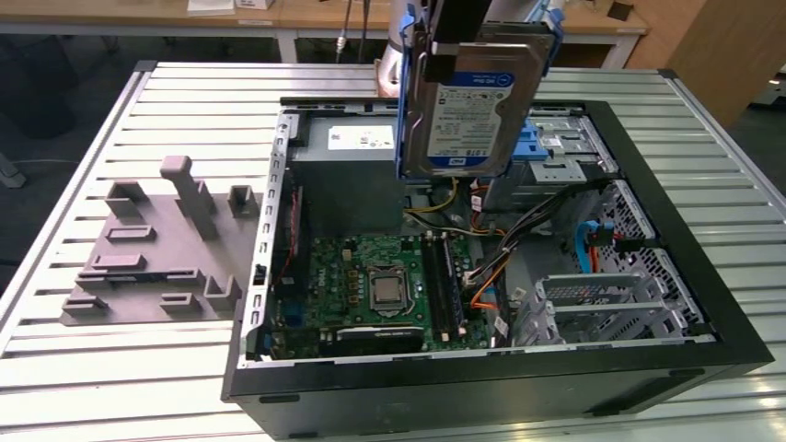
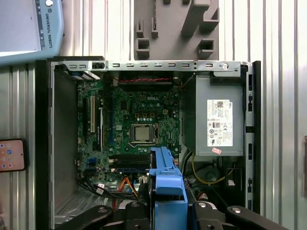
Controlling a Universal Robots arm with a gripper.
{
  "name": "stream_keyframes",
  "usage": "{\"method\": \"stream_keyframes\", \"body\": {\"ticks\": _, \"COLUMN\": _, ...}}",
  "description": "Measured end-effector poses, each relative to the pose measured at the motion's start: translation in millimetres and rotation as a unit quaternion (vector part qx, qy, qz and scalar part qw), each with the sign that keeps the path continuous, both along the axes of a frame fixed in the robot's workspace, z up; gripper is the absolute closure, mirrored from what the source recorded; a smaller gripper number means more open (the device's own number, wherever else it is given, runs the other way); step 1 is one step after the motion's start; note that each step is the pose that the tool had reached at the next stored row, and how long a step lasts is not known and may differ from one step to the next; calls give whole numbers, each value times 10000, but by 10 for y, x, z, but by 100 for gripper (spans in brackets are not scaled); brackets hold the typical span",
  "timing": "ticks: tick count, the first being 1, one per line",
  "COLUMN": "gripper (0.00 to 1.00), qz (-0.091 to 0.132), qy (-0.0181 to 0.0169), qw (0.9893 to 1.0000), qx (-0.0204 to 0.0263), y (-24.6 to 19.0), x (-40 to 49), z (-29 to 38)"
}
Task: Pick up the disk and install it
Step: 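Insert the disk into the insertion slot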
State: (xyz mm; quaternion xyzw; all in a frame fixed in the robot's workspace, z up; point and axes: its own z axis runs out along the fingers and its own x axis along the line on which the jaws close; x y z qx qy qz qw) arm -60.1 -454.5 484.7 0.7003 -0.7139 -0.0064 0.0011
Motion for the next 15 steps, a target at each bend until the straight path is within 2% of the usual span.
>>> {"method": "stream_keyframes", "body": {"ticks": 5, "gripper": 64, "qz": 0, "qy": 0, "qw": 10000, "qx": 0, "y": -55, "x": 0, "z": 0}}
{"method": "stream_keyframes", "body": {"ticks": 12, "gripper": 64, "qz": 0, "qy": 3, "qw": 10000, "qx": 0, "y": -81, "x": 72, "z": -2}}
{"method": "stream_keyframes", "body": {"ticks": 15, "gripper": 64, "qz": 0, "qy": 3, "qw": 10000, "qx": 0, "y": -124, "x": 73, "z": -10}}
